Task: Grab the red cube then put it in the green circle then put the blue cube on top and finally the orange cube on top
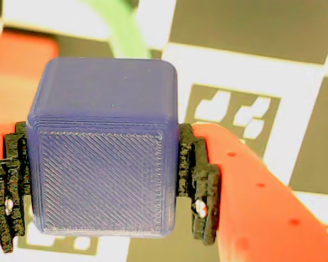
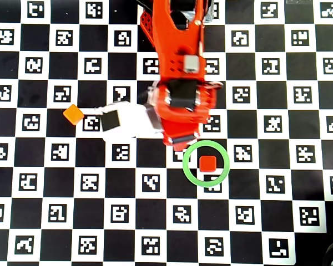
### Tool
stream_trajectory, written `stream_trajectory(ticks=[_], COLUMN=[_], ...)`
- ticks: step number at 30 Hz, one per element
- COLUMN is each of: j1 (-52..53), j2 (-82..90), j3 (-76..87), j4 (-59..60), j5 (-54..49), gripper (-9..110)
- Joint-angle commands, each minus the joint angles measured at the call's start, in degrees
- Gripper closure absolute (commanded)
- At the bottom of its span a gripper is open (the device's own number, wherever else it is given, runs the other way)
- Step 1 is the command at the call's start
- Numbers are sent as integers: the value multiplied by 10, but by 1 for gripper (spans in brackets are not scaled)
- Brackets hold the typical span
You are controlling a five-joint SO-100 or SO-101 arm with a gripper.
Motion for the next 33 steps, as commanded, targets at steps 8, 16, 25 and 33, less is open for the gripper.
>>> stream_trajectory(ticks=[8,16,25,33], j1=[-76,-106,-108,-96], j2=[-27,-28,-40,-53], j3=[-24,18,96,130], j4=[-93,-161,-245,-284], j5=[171,205,174,146], gripper=[96,96,96,96])
